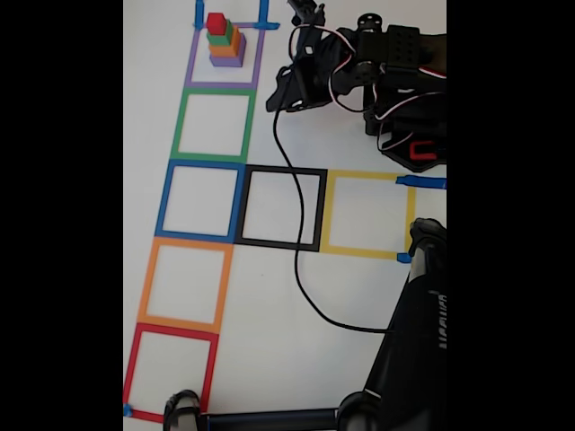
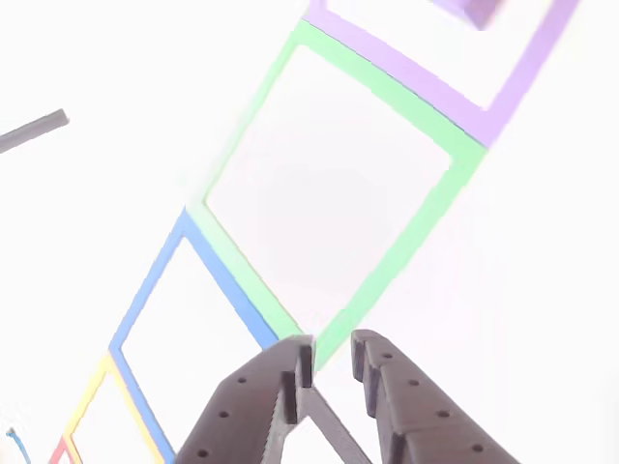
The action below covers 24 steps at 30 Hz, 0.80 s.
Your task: Tower of hanoi
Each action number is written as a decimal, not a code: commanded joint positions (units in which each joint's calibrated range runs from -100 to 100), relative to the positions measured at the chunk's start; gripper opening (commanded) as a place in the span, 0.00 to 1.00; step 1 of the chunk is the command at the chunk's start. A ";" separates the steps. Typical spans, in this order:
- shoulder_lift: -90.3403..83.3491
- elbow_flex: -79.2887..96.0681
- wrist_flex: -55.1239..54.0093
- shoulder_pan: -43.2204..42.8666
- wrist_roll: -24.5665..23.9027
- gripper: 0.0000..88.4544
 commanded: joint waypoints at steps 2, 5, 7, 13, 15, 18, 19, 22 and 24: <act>6.71 -17.72 0.36 6.07 35.83 0.00; 7.43 -22.63 0.45 9.81 64.40 0.00; 8.40 -25.27 -1.25 11.54 84.18 0.00; 12.36 -32.45 -4.49 17.10 115.63 0.00; 11.39 -32.54 -6.27 18.15 116.98 0.00; 9.53 -32.27 -5.79 21.41 118.17 0.00; 9.45 -32.18 -5.79 22.08 118.17 0.00; 9.78 -32.54 -5.95 24.96 118.17 0.00; 10.91 -32.54 -5.95 27.16 118.17 0.00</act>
